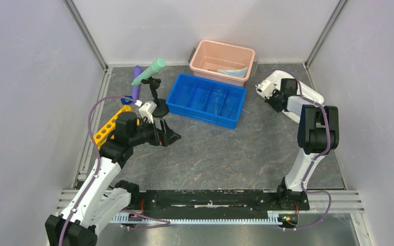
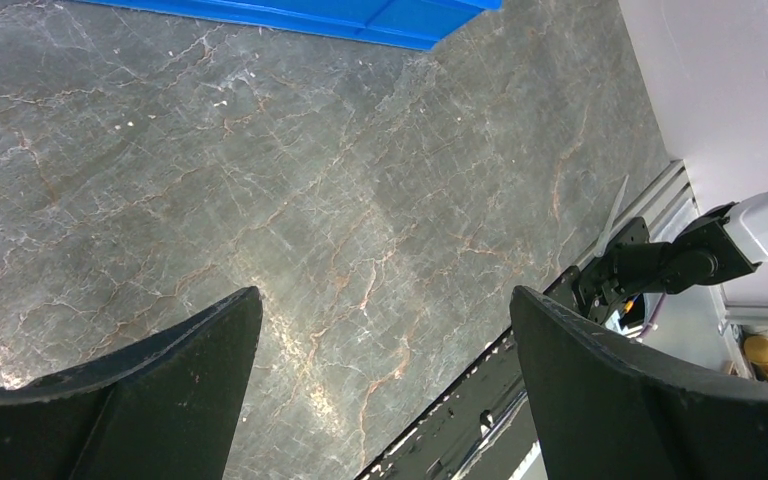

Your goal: Organize the chemistry lab equipment

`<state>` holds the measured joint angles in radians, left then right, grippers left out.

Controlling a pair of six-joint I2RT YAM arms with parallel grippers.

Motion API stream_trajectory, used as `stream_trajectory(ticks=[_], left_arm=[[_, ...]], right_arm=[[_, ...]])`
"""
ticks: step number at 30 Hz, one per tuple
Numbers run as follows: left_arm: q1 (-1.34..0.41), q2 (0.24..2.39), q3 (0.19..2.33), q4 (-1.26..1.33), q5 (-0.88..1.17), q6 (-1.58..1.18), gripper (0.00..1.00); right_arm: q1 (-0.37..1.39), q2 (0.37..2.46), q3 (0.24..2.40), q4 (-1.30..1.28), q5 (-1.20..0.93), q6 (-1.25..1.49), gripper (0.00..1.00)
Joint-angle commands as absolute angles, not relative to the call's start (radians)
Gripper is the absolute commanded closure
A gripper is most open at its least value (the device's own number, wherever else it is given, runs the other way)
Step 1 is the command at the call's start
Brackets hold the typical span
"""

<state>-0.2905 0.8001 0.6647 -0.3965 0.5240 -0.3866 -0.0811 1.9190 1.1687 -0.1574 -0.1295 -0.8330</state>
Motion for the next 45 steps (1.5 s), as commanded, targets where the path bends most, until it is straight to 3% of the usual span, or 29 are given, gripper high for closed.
stream_trajectory(ticks=[1,5,9,17,30,45], left_arm=[[-0.294,0.792,0.687,-0.371,0.497,-0.381,0.0],[-0.294,0.778,0.676,-0.357,0.448,-0.46,0.0],[-0.293,0.765,0.681,-0.395,0.386,-0.485,0.0],[-0.292,0.736,0.663,-0.394,0.467,-0.449,0.02],[-0.324,0.719,0.677,-0.367,0.574,-0.484,0.06],[-0.466,0.831,0.817,-0.288,0.497,-0.552,0.11]], right_arm=[[-0.083,1.862,1.189,-0.187,-0.231,-0.784,1.0],[-0.077,1.767,1.125,-0.132,-0.261,-0.694,1.0],[-0.074,1.695,1.095,-0.106,-0.142,-0.564,1.0],[-0.075,1.605,1.129,-0.211,-0.065,-0.416,1.0],[-0.069,1.294,0.943,-0.219,-0.154,-0.208,1.0],[0.1,0.92,0.718,-0.118,-0.213,-0.001,1.0]])
